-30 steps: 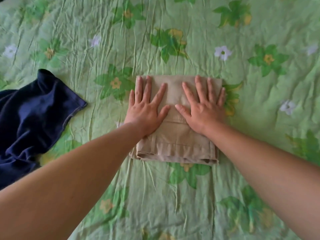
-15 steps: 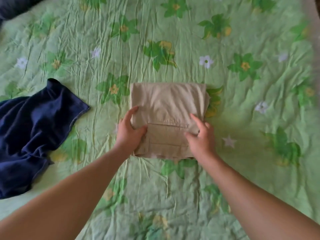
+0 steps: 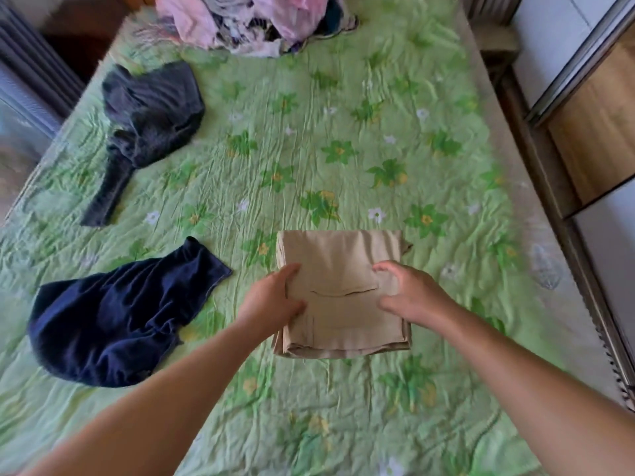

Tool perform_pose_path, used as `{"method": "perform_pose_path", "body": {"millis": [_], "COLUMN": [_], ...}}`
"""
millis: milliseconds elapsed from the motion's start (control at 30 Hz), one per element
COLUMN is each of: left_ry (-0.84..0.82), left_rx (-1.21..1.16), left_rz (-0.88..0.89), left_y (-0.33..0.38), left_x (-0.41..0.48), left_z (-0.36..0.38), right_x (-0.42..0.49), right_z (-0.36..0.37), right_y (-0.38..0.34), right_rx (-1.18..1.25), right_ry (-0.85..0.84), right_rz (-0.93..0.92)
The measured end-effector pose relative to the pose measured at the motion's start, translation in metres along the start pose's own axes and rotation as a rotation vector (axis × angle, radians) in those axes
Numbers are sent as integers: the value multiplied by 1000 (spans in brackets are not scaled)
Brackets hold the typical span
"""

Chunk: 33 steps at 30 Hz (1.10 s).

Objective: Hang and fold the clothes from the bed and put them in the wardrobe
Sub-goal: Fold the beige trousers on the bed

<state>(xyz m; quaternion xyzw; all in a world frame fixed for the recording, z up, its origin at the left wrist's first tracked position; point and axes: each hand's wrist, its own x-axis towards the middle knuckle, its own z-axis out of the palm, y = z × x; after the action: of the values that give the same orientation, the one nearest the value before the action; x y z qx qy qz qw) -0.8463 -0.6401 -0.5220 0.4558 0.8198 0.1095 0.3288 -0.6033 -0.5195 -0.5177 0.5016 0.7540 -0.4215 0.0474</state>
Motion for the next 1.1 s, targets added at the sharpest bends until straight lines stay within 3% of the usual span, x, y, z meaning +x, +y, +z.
{"method": "perform_pose_path", "body": {"millis": [267,600,867,1100], "left_ry": [-51,-41,-43,-61], "left_rx": [243,383,528,644], "left_rz": [216,556,813,975], "left_y": [89,168,268,376], "left_x": [-101,-234,-326,-391], "left_z": [-101,-146,-132,-65], "right_x": [-140,-338,-486,-588], "right_z": [-83,-107,-145,-182], "right_y": [-68,-102,-74,3], "right_rx": [-84,-127,-179,-176], "right_ry": [126,385,544,611], "right_rz": [5,122,235,370]}}
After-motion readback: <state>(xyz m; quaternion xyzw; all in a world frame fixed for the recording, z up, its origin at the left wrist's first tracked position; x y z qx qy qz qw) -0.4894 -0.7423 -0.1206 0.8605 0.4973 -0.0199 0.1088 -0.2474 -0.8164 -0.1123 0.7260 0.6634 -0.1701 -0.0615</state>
